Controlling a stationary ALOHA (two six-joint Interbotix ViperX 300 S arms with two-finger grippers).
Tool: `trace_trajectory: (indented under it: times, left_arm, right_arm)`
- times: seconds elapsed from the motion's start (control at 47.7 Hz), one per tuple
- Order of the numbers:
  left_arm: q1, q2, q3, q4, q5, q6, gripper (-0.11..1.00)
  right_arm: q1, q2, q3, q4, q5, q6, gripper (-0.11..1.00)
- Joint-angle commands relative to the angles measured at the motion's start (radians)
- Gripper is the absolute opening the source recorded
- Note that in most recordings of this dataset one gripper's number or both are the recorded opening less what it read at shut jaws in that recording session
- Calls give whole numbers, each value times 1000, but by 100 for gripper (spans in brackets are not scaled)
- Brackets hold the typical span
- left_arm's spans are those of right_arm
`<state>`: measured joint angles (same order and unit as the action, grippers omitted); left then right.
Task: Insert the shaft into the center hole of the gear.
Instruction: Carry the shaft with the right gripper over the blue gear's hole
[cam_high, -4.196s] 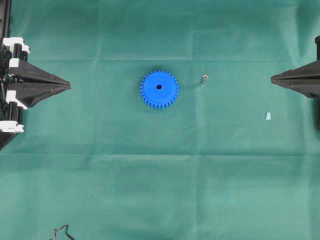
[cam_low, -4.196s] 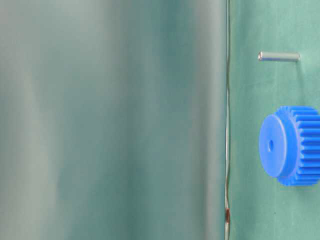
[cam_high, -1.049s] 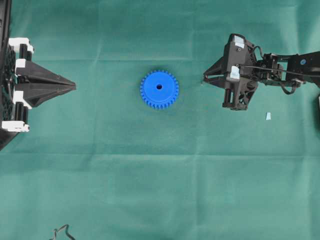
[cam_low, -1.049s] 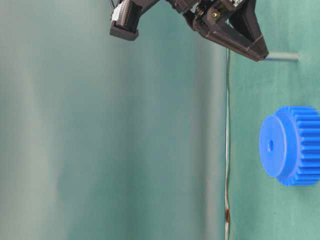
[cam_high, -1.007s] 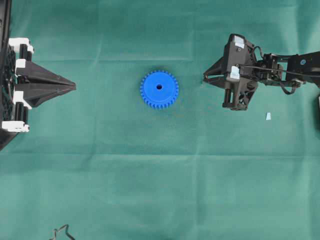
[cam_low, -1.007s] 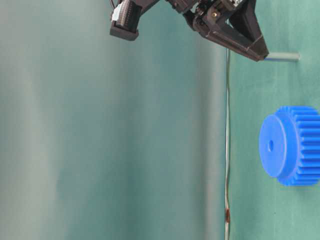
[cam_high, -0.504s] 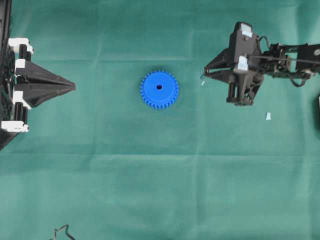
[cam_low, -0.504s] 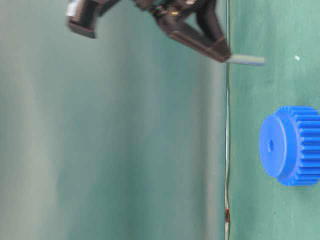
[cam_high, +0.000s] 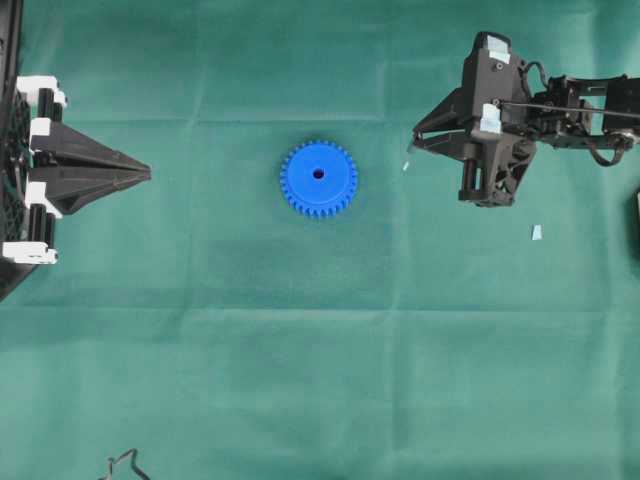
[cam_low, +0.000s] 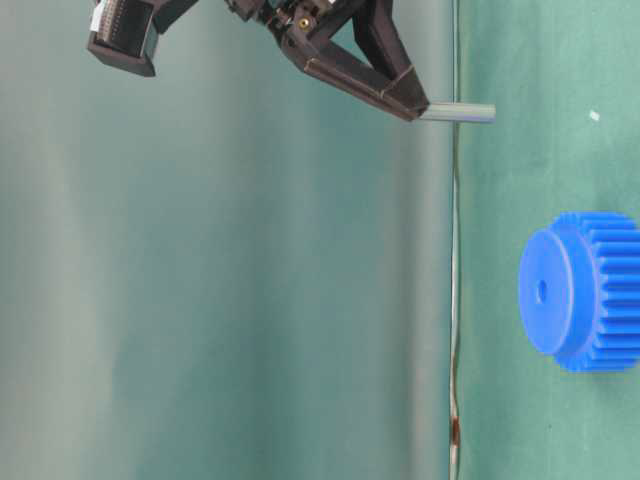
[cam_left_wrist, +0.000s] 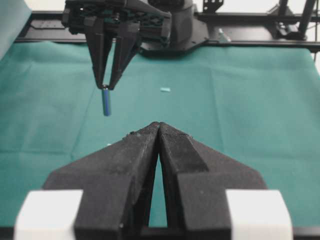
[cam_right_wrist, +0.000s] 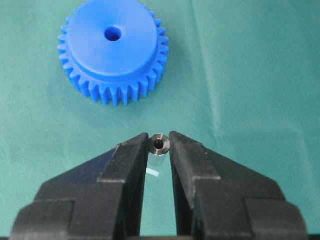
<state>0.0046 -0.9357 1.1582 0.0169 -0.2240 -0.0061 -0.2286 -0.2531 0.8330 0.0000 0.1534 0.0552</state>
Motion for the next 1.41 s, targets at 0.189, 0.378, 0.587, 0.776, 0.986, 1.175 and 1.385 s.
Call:
trace_trajectory:
  times: [0.189, 0.378, 0.587, 0.776, 0.986, 1.175, 1.385]
  left_arm:
    - [3, 3, -26, 3, -9, 3, 2]
    - [3, 3, -26, 3, -9, 2, 2]
    - [3, 3, -26, 3, -8, 0, 2]
    - [3, 3, -26, 3, -6, 0, 2]
    - [3, 3, -26, 3, -5, 0, 2]
    - [3, 3, -26, 3, -5, 0, 2]
    - [3, 3, -25, 3, -6, 0, 2]
  right_arm:
    - [18, 46, -89, 5, -17, 3, 16]
    - [41, 141, -198, 2, -12, 2, 16]
    - [64, 230, -319, -2, 8, -8, 16]
    - [67, 275, -379, -9, 23, -11, 16]
    - [67, 276, -376, -11, 23, -11, 16]
    - [67, 281, -373, -11, 18, -11, 16]
    - [75, 321, -373, -9, -21, -6, 16]
